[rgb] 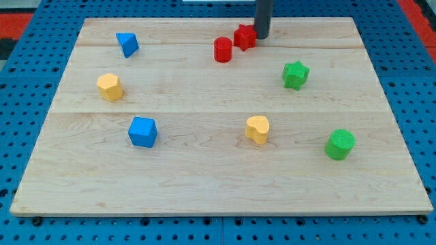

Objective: Move the yellow hexagon to the bottom right of the blue triangle

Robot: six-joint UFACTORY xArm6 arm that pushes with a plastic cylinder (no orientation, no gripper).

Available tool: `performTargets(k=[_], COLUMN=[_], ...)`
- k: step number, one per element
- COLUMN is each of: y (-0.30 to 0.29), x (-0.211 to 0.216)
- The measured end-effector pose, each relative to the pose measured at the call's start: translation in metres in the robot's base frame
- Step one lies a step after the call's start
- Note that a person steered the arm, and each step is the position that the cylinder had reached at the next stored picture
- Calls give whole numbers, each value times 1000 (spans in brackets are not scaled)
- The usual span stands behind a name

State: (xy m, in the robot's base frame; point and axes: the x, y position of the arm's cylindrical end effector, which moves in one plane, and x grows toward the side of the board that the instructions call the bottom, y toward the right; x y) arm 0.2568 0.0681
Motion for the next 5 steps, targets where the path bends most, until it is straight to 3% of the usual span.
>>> performTargets(k=[2, 4, 5], y=[-81, -106, -159], x=[59, 101, 132])
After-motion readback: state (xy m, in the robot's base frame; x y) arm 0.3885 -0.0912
